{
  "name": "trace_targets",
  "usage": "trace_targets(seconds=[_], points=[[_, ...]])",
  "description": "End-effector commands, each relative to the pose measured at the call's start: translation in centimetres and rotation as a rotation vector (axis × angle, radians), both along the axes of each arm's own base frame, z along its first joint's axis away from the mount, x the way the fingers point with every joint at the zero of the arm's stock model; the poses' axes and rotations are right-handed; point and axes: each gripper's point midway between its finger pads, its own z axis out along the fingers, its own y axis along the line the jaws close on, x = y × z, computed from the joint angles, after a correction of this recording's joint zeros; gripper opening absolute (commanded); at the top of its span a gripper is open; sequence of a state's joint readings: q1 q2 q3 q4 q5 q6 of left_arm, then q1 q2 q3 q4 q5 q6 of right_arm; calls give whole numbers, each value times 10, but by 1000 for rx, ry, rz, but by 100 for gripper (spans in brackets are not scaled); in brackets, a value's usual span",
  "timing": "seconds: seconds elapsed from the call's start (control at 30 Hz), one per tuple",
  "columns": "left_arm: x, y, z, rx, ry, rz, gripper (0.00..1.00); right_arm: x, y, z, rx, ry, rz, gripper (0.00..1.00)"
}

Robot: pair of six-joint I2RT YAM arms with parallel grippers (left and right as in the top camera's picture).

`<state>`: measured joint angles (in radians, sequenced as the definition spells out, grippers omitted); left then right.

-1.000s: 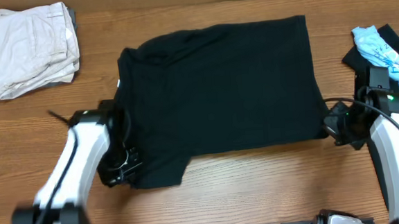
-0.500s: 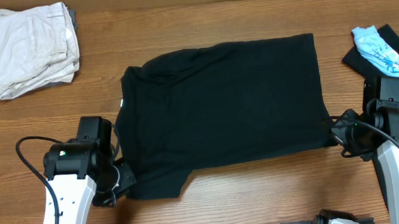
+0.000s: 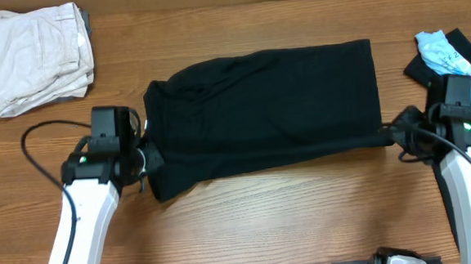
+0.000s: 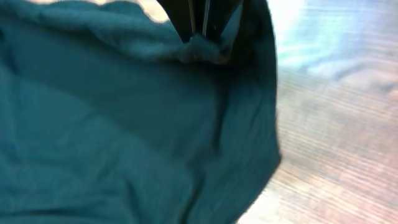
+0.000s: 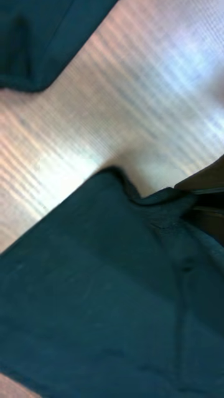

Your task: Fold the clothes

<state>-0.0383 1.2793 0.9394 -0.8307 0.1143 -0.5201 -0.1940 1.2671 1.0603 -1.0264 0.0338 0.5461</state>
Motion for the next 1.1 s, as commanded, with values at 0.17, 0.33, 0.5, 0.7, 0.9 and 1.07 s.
trace_targets(seconds=[0.17,0.33,0.5,0.7,0.9,1.07], points=[[52,10,-29,67,-60,2,4,48,-7,-13,-25,-58,4,4],[82,8,-24,73,-169,-15,4,65,-9,-21,-25,-82,7,4],[97,-3,-19,91,-237,-63,6,69,-4,-32,-1,-66,22,4],[106,-23,-18,114,-278,-106,17,82,-6,-33,-8,-101,24,4],[112,-19,-33,199,-265,-90,82,97,-8,-26,-40,-163,70,70],[112,-7,-29,222,-235,-97,89,98,-10,-18,-72,-155,120,100]])
